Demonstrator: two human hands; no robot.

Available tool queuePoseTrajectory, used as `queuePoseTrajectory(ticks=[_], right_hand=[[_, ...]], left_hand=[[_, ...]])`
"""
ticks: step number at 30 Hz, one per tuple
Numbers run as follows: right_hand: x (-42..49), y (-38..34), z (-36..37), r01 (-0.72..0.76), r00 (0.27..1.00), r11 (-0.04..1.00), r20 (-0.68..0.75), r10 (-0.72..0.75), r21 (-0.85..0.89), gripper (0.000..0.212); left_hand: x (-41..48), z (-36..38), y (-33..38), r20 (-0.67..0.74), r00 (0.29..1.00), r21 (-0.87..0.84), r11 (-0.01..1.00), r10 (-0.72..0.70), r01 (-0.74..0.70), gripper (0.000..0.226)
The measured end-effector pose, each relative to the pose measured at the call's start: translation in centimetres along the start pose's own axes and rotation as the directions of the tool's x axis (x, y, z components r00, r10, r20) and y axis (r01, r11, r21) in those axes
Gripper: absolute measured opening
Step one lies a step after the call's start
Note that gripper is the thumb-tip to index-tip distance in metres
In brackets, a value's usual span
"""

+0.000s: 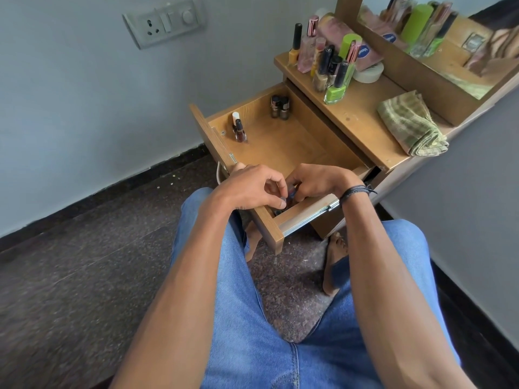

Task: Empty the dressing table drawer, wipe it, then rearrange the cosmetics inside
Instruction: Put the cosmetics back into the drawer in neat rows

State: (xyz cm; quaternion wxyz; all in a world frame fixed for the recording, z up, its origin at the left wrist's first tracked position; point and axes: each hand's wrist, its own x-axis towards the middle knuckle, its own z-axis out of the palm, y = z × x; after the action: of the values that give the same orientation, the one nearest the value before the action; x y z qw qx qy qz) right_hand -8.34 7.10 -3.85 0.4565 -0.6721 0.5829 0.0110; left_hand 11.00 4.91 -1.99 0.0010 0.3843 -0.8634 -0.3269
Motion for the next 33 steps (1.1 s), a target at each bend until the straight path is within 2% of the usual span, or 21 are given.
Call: queuePoseTrajectory(ticks=[4,10,13,17,19,21,23,26,29,32,33], right_hand=[[0.0,-0.3,0.1,-0.005,1.0,1.0,0.014,0.005,0.009,0.035],[0.0,-0.2,0.4,-0.018,1.0,1.0,0.024,0.018,-0.012,0.021],[0.0,-0.1,0.4,-0.028,1.0,1.0,0.01,0.028,-0.007,0.021],[0.1,0.0,0.3,-0.03,1.0,0.999,0.007,0.03,-0.012,0.012],[0.0,-0.1,0.3,-0.027,1.0,1.0,0.001,0.027,-0.01,0.02],[-0.1,0.0,0.3,-0.019,0.999,0.999,-0.034,0.021,0.037,0.031],[-0.2,0.4,0.4,0.007,0.993,0.995,-0.114,0.004,0.097,0.032],[0.0,1.1,0.8,0.051,0.954,0.994,-0.301,-0.019,0.1,0.028],[0.3,1.0,1.4,0.1,0.884,0.99,-0.466,-0.042,0.1,0.036],[1.2,0.4,2.0,0.131,0.843,0.983,-0.537,-0.044,0.125,0.013],[1.4,0.0,2.2,0.125,0.84,0.984,-0.542,-0.036,0.127,0.016]], left_hand=[[0.1,0.1,-0.3,0.016,1.0,0.015,1.0,0.013,-0.013,0.018],[0.1,0.0,-0.4,0.062,0.998,0.024,1.0,-0.017,0.016,0.006],[0.1,0.0,0.0,0.093,0.995,0.042,0.999,-0.039,0.035,0.018],[0.2,0.0,-0.1,0.123,0.991,0.054,0.997,-0.055,0.049,0.022],[0.0,-0.1,0.0,0.11,0.992,0.031,0.998,-0.059,0.056,0.022],[-0.1,-0.3,0.2,0.044,0.996,-0.043,0.996,-0.073,0.075,0.022],[-0.1,-0.6,0.3,-0.072,0.991,-0.14,0.985,-0.113,0.102,0.024],[0.0,-0.7,0.1,-0.355,0.92,-0.204,0.974,-0.166,0.097,0.027],[0.0,-0.7,-0.4,-0.549,0.817,-0.137,0.983,-0.177,0.121,0.024],[0.4,-0.1,-1.7,-0.582,0.799,0.001,0.982,-0.153,0.189,0.025],[0.6,0.1,-2.1,-0.578,0.8,0.024,0.976,-0.164,0.217,0.026]])
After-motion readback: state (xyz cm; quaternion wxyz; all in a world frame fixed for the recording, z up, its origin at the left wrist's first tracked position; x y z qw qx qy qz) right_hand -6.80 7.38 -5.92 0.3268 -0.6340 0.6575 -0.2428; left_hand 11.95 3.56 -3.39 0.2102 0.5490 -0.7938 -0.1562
